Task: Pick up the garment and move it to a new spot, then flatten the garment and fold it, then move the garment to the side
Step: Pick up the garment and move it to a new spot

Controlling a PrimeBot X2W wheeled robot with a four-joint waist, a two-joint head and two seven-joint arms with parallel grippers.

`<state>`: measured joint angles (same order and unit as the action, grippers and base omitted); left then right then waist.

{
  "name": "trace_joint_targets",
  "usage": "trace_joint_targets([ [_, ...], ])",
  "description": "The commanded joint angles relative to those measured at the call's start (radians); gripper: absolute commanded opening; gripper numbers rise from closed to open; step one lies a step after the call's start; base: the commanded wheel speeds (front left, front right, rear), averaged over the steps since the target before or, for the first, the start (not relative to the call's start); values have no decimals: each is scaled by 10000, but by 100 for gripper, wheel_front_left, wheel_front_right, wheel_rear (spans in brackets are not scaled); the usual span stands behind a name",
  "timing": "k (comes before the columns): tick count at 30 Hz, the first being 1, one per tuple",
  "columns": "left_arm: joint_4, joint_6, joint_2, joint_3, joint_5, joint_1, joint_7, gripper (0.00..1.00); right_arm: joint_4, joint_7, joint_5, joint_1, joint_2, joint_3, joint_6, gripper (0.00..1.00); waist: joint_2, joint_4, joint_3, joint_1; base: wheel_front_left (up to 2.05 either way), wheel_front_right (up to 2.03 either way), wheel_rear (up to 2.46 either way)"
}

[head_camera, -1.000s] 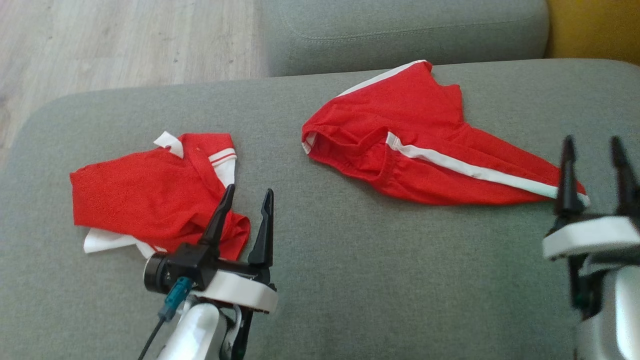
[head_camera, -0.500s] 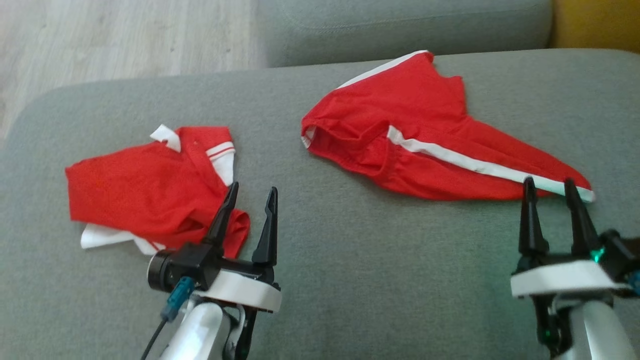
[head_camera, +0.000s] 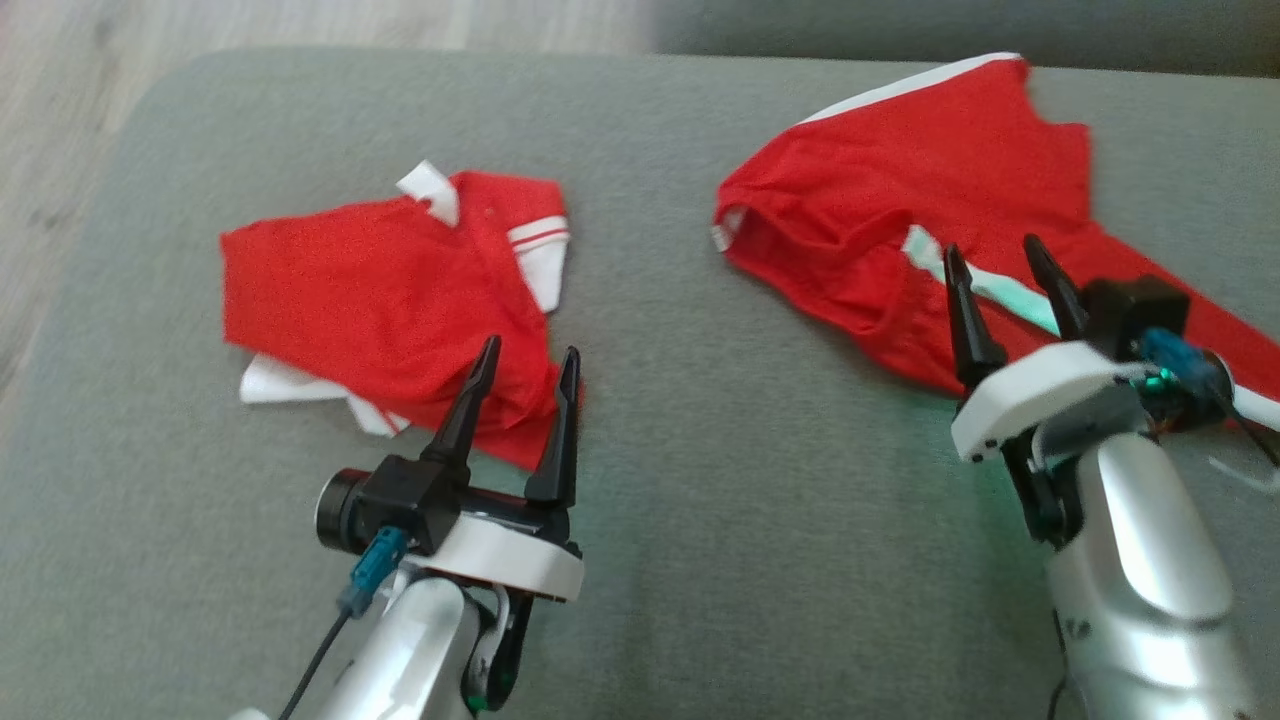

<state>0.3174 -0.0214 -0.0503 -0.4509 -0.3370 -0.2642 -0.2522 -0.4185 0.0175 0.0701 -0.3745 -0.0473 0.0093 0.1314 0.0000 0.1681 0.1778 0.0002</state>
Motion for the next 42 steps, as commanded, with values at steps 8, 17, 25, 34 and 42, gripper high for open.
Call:
trace_joint_targets([
  [8,-371,-177,1,-99,-261,-632,-95,100,-2292,-107,-1169,-1780,-30,-477,-7,100,0,861,644,-2,0,0,0],
  [17,-362,-295,1,-177,-280,-731,-95,100,-4026,567,-1341,-2573,-30,-557,-7,0,0,816,776,-2,0,0,0],
  [25,-190,-256,1,99,-109,-570,-95,100,-4250,1851,-236,-2541,-30,612,-7,0,0,161,327,-2,0,0,0],
  [34,-55,-136,1,475,126,-172,-95,100,-2748,2009,1123,-1117,-30,2405,-7,0,0,-602,-552,-2,0,0,0],
  [42,3,-51,1,607,198,68,-95,100,-618,988,1380,558,-30,3585,-7,0,0,-878,-1068,-2,0,0,0],
])
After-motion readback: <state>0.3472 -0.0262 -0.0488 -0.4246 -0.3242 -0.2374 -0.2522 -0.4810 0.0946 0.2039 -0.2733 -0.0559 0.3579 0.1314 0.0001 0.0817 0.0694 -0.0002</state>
